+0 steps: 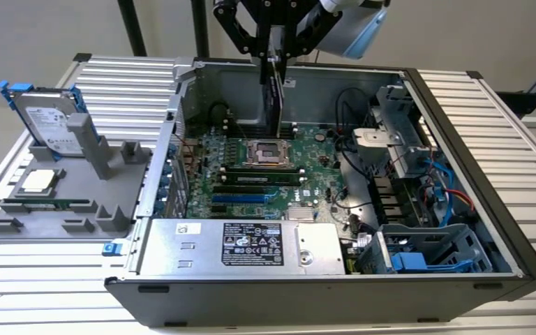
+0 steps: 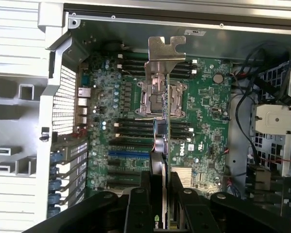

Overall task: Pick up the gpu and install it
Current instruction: 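Insert the gpu into the slot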

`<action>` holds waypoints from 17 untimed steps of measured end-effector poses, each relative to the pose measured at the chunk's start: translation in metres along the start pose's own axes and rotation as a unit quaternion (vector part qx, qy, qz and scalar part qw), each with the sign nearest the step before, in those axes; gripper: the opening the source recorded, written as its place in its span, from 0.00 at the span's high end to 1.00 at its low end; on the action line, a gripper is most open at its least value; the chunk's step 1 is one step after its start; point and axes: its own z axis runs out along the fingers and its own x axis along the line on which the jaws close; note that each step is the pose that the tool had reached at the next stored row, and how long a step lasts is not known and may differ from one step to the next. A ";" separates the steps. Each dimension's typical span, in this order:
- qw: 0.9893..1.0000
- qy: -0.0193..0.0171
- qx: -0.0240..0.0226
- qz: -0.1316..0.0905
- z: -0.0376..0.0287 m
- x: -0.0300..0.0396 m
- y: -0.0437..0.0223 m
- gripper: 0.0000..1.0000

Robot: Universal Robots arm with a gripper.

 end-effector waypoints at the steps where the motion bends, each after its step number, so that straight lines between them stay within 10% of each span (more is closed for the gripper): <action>1: 1.000 0.000 0.000 -0.002 0.0000 0.0000 0.0000 1.00; 17: 1.000 0.001 -0.001 -0.030 0.0000 0.0000 0.0000 1.00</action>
